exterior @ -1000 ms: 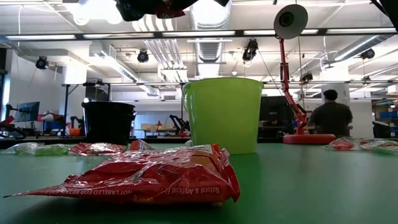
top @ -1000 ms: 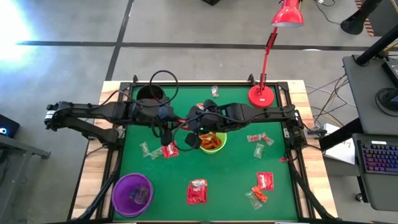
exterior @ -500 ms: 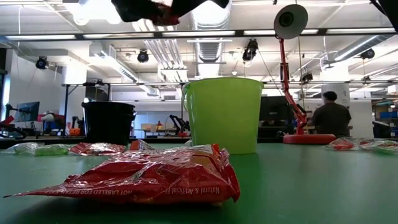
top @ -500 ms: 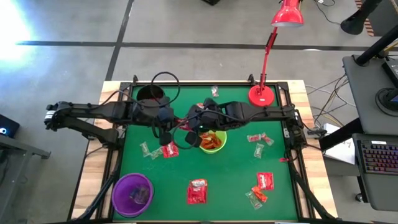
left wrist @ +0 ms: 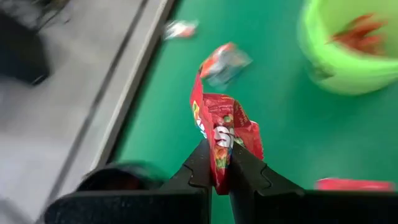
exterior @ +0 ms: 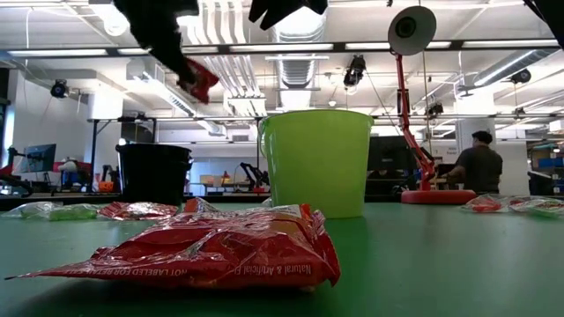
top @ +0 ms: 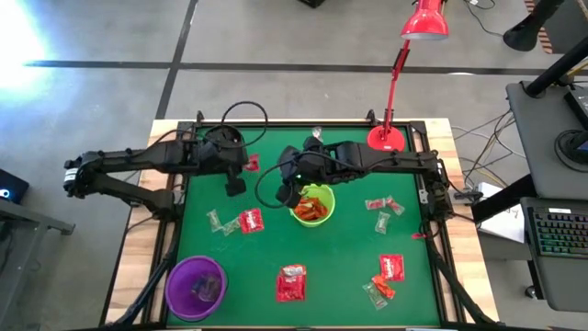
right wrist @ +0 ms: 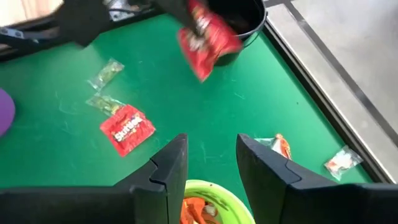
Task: Sort candy
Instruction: Put the red candy into the black bucket
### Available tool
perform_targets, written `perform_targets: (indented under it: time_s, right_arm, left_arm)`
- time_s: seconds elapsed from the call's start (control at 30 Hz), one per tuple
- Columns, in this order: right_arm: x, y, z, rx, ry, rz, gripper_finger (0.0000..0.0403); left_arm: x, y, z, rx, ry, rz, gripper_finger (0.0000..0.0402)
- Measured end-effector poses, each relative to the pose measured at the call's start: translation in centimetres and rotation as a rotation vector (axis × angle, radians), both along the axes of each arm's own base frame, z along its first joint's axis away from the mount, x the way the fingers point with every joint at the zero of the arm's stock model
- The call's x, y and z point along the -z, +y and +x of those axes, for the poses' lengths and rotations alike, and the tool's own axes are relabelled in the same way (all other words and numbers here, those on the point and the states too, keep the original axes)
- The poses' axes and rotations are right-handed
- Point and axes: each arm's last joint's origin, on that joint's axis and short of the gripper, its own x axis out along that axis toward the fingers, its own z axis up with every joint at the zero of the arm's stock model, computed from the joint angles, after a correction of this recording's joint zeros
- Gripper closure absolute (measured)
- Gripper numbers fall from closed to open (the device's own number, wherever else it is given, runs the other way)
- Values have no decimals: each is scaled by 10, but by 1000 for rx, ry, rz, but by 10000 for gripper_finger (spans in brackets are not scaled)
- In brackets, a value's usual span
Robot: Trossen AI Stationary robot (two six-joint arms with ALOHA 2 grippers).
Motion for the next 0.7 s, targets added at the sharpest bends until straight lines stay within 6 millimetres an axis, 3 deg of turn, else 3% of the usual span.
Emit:
perform_targets:
  time_s: [0.33,0.7]
  right_arm:
    - [5,-20,-7,26,98,-18,277]
    - [6,-67,-11,-53,202,-151,281]
  left_arm:
    - [7,38,-22,-179,142,-7,396]
    - [8,76,-44,-384,163,-22,396]
